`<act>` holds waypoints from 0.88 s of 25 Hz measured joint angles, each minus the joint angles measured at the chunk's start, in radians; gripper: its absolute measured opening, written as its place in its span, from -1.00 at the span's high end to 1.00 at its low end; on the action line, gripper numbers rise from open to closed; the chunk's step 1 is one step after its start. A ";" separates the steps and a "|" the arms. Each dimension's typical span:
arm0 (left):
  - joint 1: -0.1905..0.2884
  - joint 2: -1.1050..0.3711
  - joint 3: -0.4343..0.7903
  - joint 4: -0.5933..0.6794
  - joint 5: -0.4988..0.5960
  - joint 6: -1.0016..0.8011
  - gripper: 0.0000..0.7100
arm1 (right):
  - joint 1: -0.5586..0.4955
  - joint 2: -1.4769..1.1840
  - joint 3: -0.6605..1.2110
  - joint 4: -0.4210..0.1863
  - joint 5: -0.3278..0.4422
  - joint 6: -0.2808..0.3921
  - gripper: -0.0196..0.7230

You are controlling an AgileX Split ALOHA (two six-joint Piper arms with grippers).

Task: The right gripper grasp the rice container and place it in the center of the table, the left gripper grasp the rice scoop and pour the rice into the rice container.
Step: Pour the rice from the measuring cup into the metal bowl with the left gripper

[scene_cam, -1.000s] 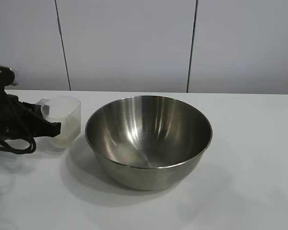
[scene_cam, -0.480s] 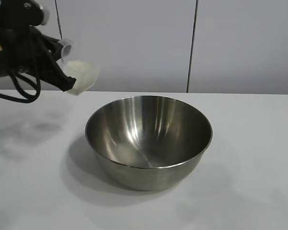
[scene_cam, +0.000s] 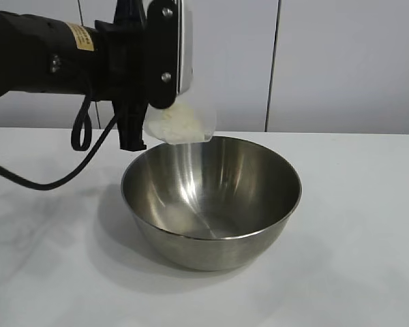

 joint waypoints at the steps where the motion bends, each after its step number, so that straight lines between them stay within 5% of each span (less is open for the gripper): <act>1: 0.000 0.011 -0.007 0.021 -0.001 0.002 0.98 | 0.000 0.000 0.000 0.000 0.000 0.000 -0.58; 15: 0.000 0.057 -0.089 0.113 0.008 0.477 0.98 | 0.000 0.000 0.000 0.000 0.000 0.000 -0.58; 22: 0.000 0.057 -0.089 0.202 0.046 0.564 0.98 | 0.000 0.000 0.000 0.000 0.000 0.000 -0.58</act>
